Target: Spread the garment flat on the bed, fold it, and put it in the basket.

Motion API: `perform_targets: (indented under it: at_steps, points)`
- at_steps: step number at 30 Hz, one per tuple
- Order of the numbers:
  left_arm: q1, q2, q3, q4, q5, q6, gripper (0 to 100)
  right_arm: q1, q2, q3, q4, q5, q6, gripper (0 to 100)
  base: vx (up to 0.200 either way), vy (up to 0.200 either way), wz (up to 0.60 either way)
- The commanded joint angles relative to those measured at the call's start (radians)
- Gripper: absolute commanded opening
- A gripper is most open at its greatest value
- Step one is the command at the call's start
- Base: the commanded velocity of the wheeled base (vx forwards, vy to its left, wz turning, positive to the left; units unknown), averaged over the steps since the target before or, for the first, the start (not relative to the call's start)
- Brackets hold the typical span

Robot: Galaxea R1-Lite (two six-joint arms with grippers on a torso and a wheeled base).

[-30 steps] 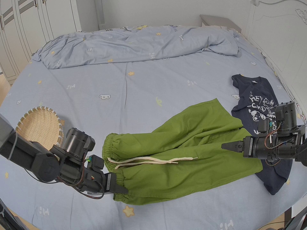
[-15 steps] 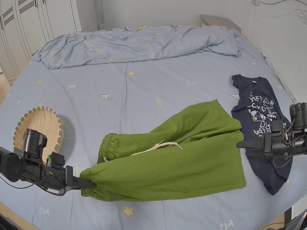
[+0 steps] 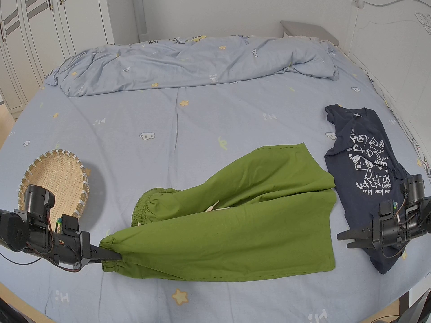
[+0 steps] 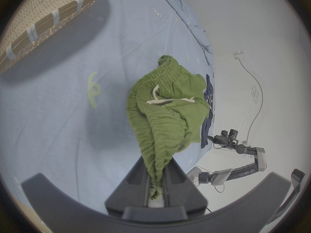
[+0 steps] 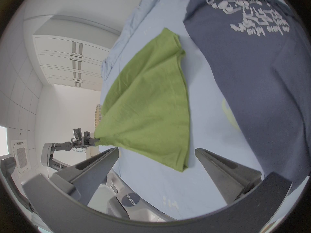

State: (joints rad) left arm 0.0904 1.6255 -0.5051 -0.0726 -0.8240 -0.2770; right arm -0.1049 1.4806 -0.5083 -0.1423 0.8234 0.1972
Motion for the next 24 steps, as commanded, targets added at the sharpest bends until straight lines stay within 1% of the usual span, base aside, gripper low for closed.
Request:
perform_targets:
  at_steps: [1,4,7,11,16,19,24]
  points:
    - [0.0,0.014,-0.007,-0.001,-0.003,0.001,0,0.004,0.132,0.039,-0.003,0.003,-0.056,100,0.0,0.0,0.0]
    - [-0.011,0.016,-0.015,-0.001,-0.003,0.001,0,0.004,0.17,0.033,-0.008,0.003,-0.062,100,0.0,0.0,0.0]
    - [-0.021,0.014,-0.018,-0.001,-0.003,0.001,0,0.005,0.194,0.037,-0.045,0.003,-0.062,100,0.0,0.0,0.0]
    - [-0.021,0.011,-0.023,-0.001,-0.003,0.001,0,0.034,0.227,0.037,-0.072,0.003,-0.062,100,0.0,0.0,0.0]
    - [-0.023,0.016,-0.027,-0.001,-0.003,-0.001,0,0.051,0.251,0.037,-0.114,0.003,-0.061,100,0.0,0.0,0.0]
    - [-0.028,0.023,-0.027,-0.001,-0.003,0.001,0,0.06,0.256,0.034,-0.115,0.003,-0.061,100,0.0,0.0,0.0]
    - [-0.028,0.031,-0.03,-0.001,-0.003,0.001,0,0.1,0.259,0.033,-0.135,0.008,-0.059,100,0.0,0.0,0.0]
